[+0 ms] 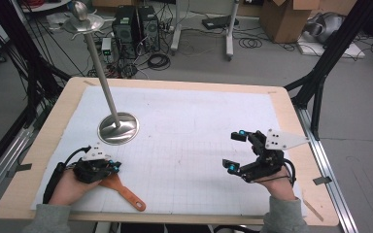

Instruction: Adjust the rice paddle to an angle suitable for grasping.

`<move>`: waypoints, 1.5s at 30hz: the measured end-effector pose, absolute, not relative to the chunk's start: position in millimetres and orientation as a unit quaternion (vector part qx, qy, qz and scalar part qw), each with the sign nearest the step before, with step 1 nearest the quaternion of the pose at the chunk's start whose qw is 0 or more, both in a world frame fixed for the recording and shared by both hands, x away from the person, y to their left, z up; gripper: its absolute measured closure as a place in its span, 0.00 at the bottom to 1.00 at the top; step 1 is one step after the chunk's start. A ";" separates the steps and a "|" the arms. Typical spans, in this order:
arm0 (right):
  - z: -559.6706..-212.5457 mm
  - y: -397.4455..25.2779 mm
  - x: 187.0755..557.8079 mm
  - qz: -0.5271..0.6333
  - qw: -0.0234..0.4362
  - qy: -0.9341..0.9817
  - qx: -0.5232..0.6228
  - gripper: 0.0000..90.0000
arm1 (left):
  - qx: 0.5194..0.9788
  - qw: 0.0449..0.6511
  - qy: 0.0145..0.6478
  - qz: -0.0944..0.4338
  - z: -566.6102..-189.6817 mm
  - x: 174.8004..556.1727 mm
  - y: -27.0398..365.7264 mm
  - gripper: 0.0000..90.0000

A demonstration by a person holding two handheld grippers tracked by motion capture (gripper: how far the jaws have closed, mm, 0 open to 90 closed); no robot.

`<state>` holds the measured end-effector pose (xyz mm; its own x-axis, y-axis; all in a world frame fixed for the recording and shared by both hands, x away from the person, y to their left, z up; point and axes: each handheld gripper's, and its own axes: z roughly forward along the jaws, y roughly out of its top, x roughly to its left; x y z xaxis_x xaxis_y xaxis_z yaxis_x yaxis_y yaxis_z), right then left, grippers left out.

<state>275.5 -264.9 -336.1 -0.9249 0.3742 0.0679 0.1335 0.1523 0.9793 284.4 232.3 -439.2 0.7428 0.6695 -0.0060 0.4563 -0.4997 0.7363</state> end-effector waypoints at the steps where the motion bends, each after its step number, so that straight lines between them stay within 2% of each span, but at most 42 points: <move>1: -335.9 -263.3 276.3 0.629 0.095 0.753 0.167 0.09 | 0.854 0.375 0.331 0.145 -439.0 282.7 233.1 0.99; 8: -335.0 -254.5 280.1 0.631 0.090 0.754 0.157 0.09 | 0.852 0.373 0.332 0.154 -438.9 276.4 236.4 0.99; 12: -334.6 -254.0 281.4 0.633 0.089 0.753 0.156 0.09 | 0.841 0.402 0.323 0.163 -430.9 270.3 234.7 0.99; 16: -333.9 -257.0 281.9 0.637 0.092 0.749 0.157 0.09 | 0.834 0.431 0.310 0.149 -425.1 256.7 234.1 0.99; 28: -331.6 -261.6 285.0 0.649 0.095 0.738 0.159 0.09 | 0.832 0.447 0.300 0.134 -430.3 220.9 236.3 0.99; 45: -331.2 -262.0 284.5 0.647 0.094 0.739 0.159 0.09 | 0.848 0.456 0.253 0.092 -441.4 213.6 236.3 0.99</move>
<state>284.5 -262.0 -331.2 -0.9315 0.3575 0.0667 0.1134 0.1112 0.9873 213.6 236.3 -441.4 0.8551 0.5132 -0.0741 0.3448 -0.4560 0.8205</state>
